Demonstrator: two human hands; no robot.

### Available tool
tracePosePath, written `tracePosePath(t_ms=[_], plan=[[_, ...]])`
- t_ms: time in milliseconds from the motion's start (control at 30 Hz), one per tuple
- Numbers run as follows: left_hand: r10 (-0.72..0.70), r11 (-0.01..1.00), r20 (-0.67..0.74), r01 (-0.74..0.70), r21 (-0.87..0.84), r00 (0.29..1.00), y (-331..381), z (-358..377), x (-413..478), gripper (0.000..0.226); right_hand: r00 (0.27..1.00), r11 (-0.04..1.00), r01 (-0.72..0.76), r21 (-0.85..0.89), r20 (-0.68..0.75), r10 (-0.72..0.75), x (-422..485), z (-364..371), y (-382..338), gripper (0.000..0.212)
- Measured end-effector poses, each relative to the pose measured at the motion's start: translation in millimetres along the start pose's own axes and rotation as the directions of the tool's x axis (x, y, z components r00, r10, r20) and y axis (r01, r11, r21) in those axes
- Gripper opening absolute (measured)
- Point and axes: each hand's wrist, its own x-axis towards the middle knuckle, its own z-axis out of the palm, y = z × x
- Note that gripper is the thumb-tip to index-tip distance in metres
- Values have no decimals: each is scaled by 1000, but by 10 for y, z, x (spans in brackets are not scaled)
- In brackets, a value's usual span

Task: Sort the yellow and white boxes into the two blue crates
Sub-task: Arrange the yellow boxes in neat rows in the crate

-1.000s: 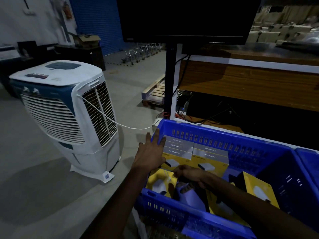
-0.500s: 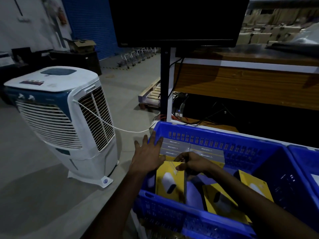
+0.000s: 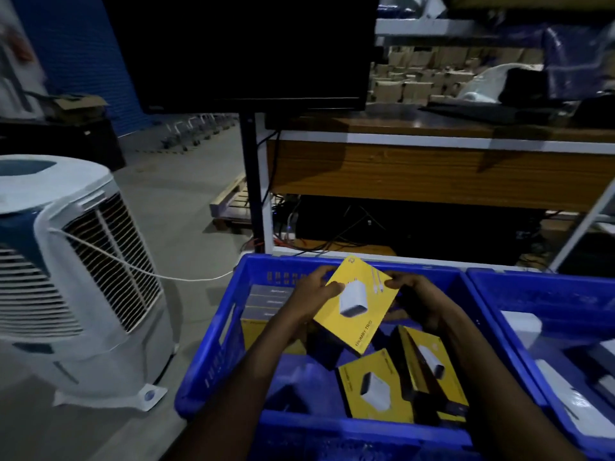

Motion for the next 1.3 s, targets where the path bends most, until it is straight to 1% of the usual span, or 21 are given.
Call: tracePosePath(t_ms=[67,133,167,233,267,300,367,400,467,533,633,700,767,800,867,967,1000,1100,1167,1233,1300], plan=[[-24,994,53,29,-107,998,-5,70,68,45,999,997,-14,71,-47,17,18,-104,61,31],[-39,994,70,46,-99,997,-49,116,104,54,995,994,-62,95,-66,68,53,-166,117,30],[-46,995,68,52,-82,997,-71,136,113,51,993,993,-83,85,-73,89,72,-188,138,29],[-54,995,52,58,-79,997,-111,166,127,38,990,994,-107,24,-87,109,103,-214,178,24],[-56,995,31,58,-85,998,-130,181,133,36,989,993,-116,-22,-97,114,112,-209,194,22],[-53,996,0,53,-74,999,-155,194,143,34,987,988,-122,-92,-119,111,121,-199,211,24],[-34,999,-75,32,-18,997,-182,203,155,30,982,951,-131,-280,-171,85,153,-180,255,34],[-15,1000,-107,17,22,994,-200,206,164,28,984,930,-126,-346,-166,71,156,-154,268,37],[25,994,-140,-11,105,990,-254,219,186,26,991,908,-111,-404,-117,69,159,-103,297,37],[79,984,-146,-53,173,986,-285,236,190,23,995,894,-84,-440,-91,49,157,-73,317,32],[135,965,-118,-103,240,984,-347,238,203,20,998,870,-40,-492,-60,13,164,-70,337,20],[149,953,-95,-118,280,984,-391,229,210,25,999,840,-17,-542,-41,-6,204,-100,375,18],[133,937,-82,-99,335,988,-436,224,200,33,999,792,-6,-611,-30,-15,260,-143,438,15],[127,919,-74,-89,384,989,-460,223,193,38,999,757,-5,-654,-29,-18,280,-157,464,14],[133,854,-41,-93,511,990,-493,223,164,46,999,684,-7,-729,-26,-18,310,-163,520,20],[165,769,-15,-119,627,986,-514,210,109,47,999,649,-26,-761,-41,-8,340,-153,577,40],[170,747,-13,-120,654,985,-524,206,99,47,999,644,-28,-764,-43,-8,343,-146,591,43],[176,679,-3,-120,724,984,-553,210,83,46,999,647,-14,-763,-34,-19,335,-107,593,36],[192,618,12,-131,775,981,-576,230,80,46,999,707,4,-707,-32,-37,319,-68,576,24],[200,572,19,-132,809,980,-594,251,76,47,997,741,10,-671,-46,-55,338,-63,606,18],[201,556,17,-128,822,979,-602,273,74,47,994,722,-12,-692,-87,-67,377,-59,665,12]])
